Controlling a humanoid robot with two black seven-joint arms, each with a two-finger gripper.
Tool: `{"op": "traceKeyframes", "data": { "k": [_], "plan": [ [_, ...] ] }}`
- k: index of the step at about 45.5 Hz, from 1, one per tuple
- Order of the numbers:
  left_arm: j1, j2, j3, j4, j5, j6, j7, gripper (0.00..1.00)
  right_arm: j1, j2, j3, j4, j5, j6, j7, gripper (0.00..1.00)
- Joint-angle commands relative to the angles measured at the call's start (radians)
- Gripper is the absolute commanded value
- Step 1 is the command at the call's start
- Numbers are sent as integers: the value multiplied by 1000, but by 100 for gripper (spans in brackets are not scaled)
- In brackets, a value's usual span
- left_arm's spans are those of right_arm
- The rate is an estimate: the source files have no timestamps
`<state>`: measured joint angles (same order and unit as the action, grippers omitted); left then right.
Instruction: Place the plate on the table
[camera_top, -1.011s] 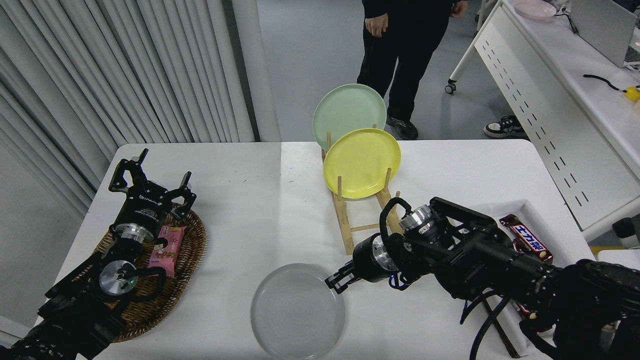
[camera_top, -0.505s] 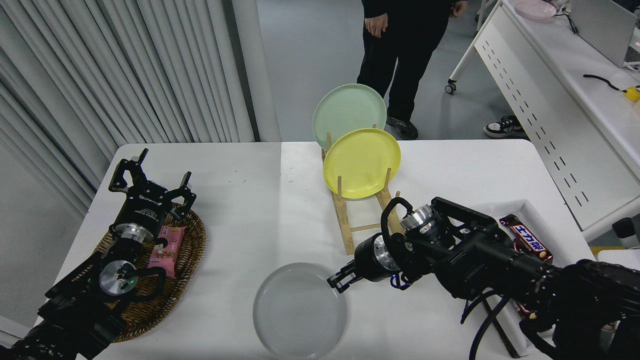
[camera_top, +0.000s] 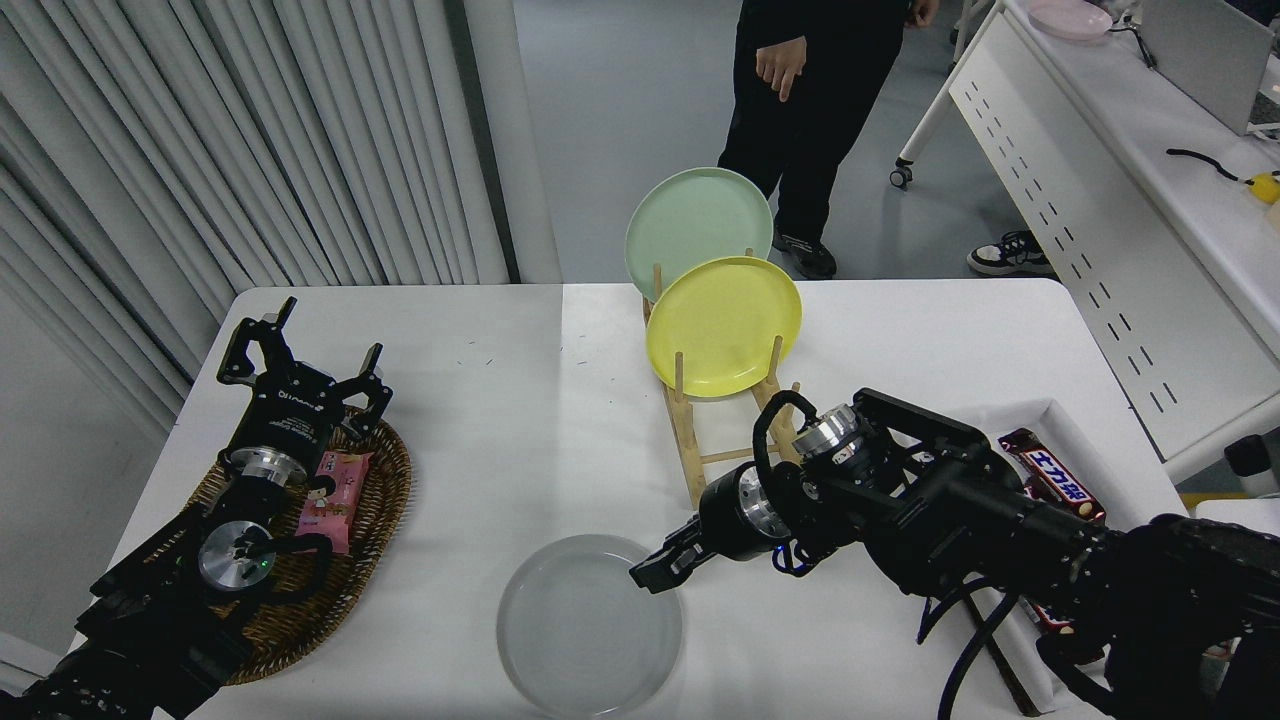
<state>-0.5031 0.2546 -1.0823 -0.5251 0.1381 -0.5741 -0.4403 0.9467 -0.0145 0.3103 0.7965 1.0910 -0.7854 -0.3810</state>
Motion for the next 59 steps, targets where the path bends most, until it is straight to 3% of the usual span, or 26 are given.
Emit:
{"op": "traceKeyframes", "data": {
  "k": [1,34,59],
  "plan": [
    [0,0,-1,1,0,0,0,100,9,-39,35,92,3,0,-18,100],
    [0,0,-1,-1,0,0,0,100,130,-171,56,372,-37,3,-19,100],
    [0,0,-1,1,0,0,0,100,245,-338,38,429,-62,408,-15,100]
  ]
}}
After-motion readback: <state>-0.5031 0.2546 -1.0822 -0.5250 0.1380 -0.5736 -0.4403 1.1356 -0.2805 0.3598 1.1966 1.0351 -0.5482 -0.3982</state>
